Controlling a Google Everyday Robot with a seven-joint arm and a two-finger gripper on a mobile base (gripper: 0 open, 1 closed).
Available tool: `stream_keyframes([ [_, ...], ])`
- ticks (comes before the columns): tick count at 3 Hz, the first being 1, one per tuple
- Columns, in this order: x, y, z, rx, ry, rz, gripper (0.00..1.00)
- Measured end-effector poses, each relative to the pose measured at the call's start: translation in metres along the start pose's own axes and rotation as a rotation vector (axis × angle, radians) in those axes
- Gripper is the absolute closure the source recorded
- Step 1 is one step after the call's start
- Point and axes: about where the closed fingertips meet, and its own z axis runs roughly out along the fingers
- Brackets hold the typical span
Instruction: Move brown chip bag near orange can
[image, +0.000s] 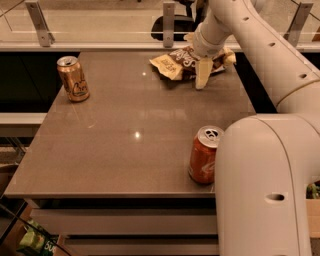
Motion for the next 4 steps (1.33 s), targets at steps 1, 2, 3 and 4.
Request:
stream_keyframes([
  [1, -0.0022, -0.0004, 0.0042, -0.007, -0.005, -0.005, 0.00],
  [2, -0.0025, -0.0011, 0.0031, -0.007, -0.005, -0.005, 0.13],
  [3, -0.0031, -0.0013, 0.0033, -0.009, -0.005, -0.005, 0.33],
  [4, -0.0036, -0.0024, 0.0016, -0.010, -0.006, -0.005, 0.57],
])
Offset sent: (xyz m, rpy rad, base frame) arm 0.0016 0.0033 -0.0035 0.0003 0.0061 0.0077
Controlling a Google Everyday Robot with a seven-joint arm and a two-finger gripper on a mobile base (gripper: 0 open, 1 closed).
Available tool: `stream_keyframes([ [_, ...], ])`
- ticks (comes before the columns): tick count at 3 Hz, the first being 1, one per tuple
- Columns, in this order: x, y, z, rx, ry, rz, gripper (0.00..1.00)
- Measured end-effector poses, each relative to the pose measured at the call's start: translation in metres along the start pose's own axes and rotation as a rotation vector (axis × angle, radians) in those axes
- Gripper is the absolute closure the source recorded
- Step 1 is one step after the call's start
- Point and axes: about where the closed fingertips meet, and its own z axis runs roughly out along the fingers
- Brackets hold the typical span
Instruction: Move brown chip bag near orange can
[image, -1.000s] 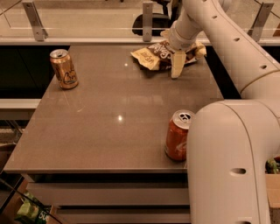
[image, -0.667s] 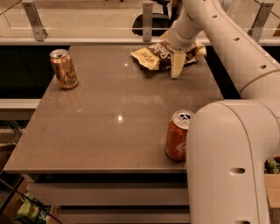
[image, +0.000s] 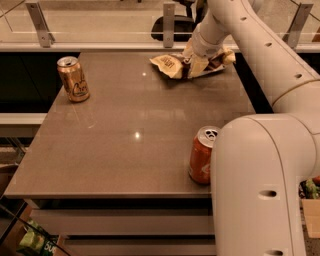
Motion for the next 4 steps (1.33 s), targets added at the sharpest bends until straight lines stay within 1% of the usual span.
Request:
stream_keyframes([
  [2, -0.0011, 0.0007, 0.0036, -0.006, -0.002, -0.001, 1.00],
  [3, -0.0026, -0.0024, 0.0021, 0.000, -0.011, 0.001, 1.00],
  [4, -0.0074, -0.0051, -0.0054, -0.004, -0.028, -0.002, 1.00],
])
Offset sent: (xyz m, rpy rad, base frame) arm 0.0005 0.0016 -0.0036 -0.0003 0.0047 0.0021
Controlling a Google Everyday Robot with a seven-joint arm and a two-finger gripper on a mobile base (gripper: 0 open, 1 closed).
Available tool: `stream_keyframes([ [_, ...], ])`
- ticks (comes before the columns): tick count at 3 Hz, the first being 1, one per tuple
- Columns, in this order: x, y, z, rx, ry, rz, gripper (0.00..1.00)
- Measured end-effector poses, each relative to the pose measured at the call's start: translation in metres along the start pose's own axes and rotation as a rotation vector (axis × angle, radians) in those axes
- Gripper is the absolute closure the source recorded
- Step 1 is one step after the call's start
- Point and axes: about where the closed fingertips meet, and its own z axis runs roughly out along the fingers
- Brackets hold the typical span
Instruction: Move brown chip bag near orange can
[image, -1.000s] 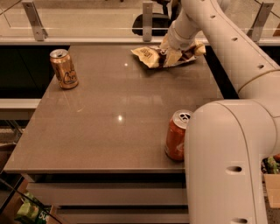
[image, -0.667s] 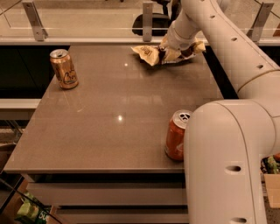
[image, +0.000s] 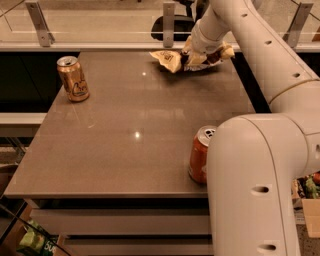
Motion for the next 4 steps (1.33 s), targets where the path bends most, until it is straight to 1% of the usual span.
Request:
stream_keyframes([
  [1, -0.007, -0.003, -0.013, -0.004, -0.006, -0.010, 1.00],
  [2, -0.019, -0.002, -0.028, -0.023, 0.006, -0.026, 1.00],
  [4, -0.055, 0.003, -0.059, -0.038, 0.018, -0.067, 1.00],
])
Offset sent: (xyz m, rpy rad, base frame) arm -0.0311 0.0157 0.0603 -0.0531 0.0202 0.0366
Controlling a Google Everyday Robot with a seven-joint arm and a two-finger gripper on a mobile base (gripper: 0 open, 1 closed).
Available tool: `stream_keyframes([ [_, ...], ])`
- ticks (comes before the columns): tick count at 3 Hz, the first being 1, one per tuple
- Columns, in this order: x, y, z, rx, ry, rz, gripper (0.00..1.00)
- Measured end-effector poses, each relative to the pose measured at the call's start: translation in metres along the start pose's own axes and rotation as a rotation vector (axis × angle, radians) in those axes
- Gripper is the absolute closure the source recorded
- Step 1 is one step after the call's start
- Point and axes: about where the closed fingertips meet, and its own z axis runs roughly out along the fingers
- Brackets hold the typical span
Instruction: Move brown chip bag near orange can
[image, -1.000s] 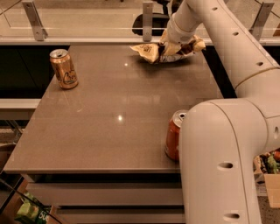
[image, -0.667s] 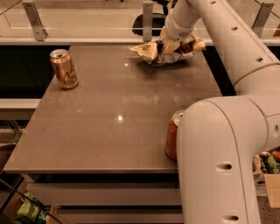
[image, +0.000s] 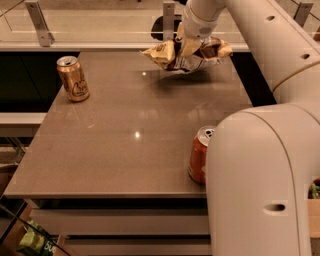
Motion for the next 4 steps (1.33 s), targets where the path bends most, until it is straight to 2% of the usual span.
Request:
stream_keyframes([
  [2, -0.041, 0.007, -0.029, -0.005, 0.032, -0.050, 1.00],
  [4, -0.093, 0.020, -0.047, -0.015, 0.075, -0.079, 1.00],
])
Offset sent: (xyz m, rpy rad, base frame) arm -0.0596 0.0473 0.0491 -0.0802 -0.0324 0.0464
